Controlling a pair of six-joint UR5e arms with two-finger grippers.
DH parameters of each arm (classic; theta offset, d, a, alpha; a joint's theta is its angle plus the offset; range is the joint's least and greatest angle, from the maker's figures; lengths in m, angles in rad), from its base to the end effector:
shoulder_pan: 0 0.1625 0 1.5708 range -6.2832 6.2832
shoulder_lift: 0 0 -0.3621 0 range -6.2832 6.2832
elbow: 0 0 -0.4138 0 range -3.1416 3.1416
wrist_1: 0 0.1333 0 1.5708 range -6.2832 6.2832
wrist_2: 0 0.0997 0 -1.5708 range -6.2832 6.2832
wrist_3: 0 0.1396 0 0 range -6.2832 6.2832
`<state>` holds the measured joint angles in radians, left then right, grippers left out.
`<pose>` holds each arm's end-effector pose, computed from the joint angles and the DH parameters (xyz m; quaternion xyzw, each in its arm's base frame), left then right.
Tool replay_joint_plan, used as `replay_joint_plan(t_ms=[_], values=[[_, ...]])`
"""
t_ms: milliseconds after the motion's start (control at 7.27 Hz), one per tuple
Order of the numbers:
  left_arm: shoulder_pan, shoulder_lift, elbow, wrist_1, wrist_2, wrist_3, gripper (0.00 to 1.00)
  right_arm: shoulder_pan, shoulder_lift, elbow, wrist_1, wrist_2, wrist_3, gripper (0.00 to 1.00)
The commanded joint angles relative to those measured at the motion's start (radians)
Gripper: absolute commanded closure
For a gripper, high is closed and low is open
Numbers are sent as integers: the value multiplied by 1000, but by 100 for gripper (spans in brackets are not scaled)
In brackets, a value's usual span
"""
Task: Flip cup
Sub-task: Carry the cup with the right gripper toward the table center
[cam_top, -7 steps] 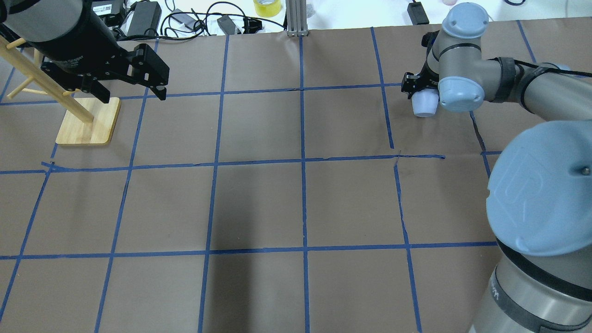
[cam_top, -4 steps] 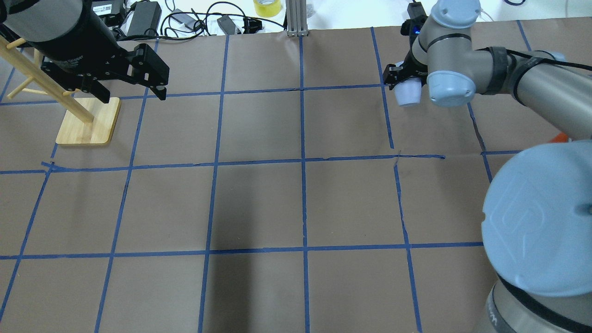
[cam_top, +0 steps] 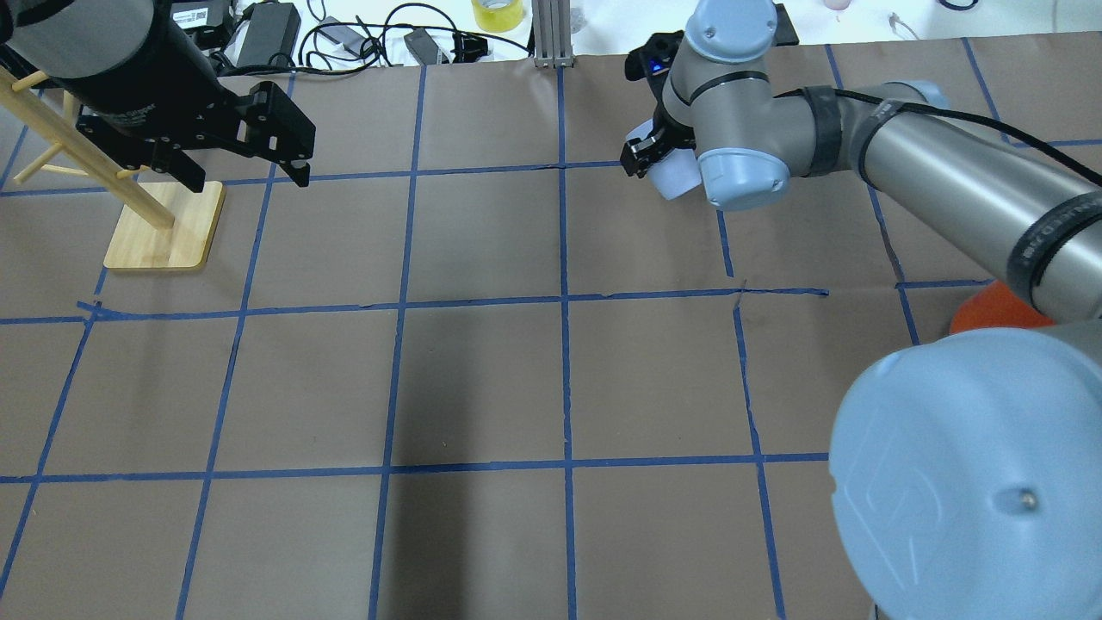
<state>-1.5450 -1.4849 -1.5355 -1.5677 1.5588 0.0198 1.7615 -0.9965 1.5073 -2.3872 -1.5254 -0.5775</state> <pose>-0.1221 -0.4993 0.4471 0.0026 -0.9980 0.0622 0.0046 0.2688 -0.6557 0.1612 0.3735 -0.9148 0.1536 0.0072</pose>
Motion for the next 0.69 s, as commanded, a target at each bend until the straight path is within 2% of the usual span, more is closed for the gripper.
replay_joint_plan(t_ms=[0,138,550], values=[[0,2,0,0,0,0,0,135,39,-27,-6,7,-116,80],[0,0,2,0,0,0,0,153,73,-56,-4,28,-210,80],[0,0,2,0,0,2,0,245,114,-82,3,28,-237,75]])
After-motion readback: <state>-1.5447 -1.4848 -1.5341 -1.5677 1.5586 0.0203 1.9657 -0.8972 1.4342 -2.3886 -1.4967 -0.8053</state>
